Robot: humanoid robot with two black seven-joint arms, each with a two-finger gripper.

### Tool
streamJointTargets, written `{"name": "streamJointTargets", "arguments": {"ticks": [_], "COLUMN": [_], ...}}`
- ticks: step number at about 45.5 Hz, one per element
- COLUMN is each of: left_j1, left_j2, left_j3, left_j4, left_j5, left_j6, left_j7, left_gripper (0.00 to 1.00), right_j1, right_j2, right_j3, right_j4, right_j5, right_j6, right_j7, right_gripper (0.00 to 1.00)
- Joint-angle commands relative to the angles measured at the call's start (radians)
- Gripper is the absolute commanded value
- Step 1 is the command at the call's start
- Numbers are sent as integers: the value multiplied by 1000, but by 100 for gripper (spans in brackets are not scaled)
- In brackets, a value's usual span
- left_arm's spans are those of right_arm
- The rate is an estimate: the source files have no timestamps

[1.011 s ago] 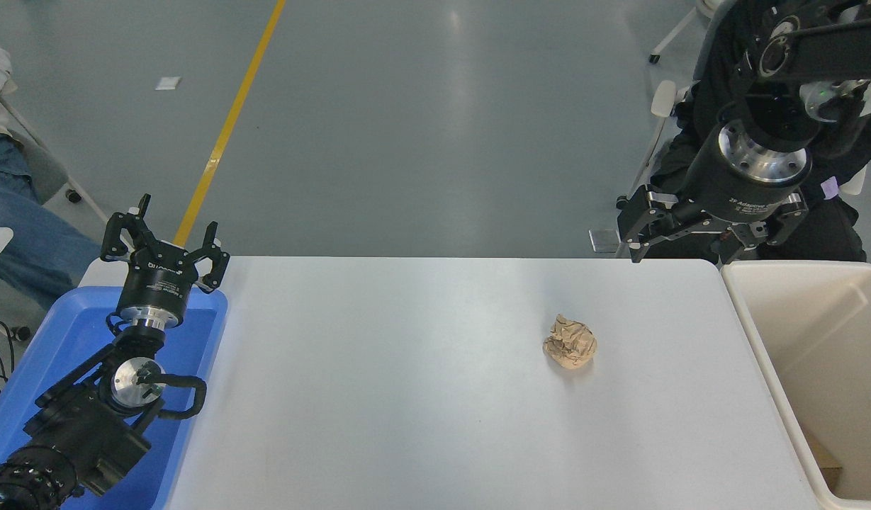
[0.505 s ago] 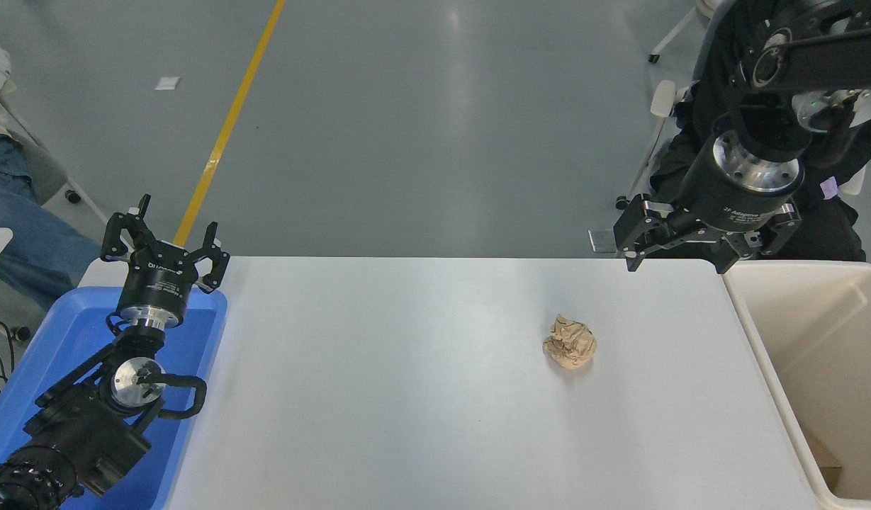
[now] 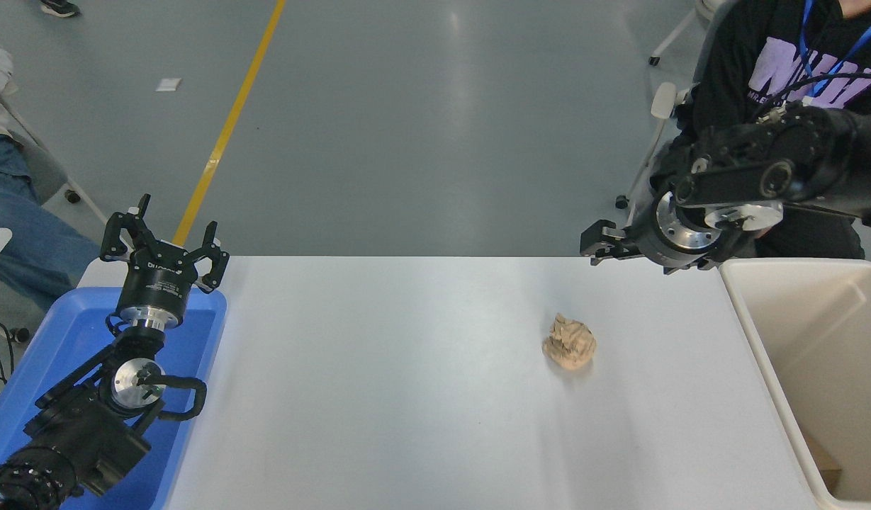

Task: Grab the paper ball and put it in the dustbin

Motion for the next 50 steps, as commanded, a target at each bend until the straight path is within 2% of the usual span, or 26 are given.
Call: {"name": "streamJointTargets", "arguments": {"ticks": [1,17,23,28,31,50], "left_j1": [-2,-2,-2,-2,-2,-2], "left_j2": [0,0,0,0,0,0], "left_j3": [1,1,1,1,1,1], "left_j4": [0,0,0,0,0,0], "left_j5": [0,0,0,0,0,0], "left_j6": [0,0,0,0,0,0], "left_j7": [0,0,0,0,0,0], "left_gripper": [99,99,99,99,99,99], "right_j1": [-201,-363,-396,-428,-441,-536], "right_j2": [87,151,165,165,165,165], "right_j3": [53,55,73,73,75,116], "right_j4": [-156,-350,-383,-438,-452,-549], "right_j5": [-36,-40,-89,-105,-106,-103], "right_j6": [-69,-70,-68,-65,-65,-70], "right_j7": [-2,-13,-19,-62,-73,-73], "right_gripper": [100,100,100,100,100,100]}}
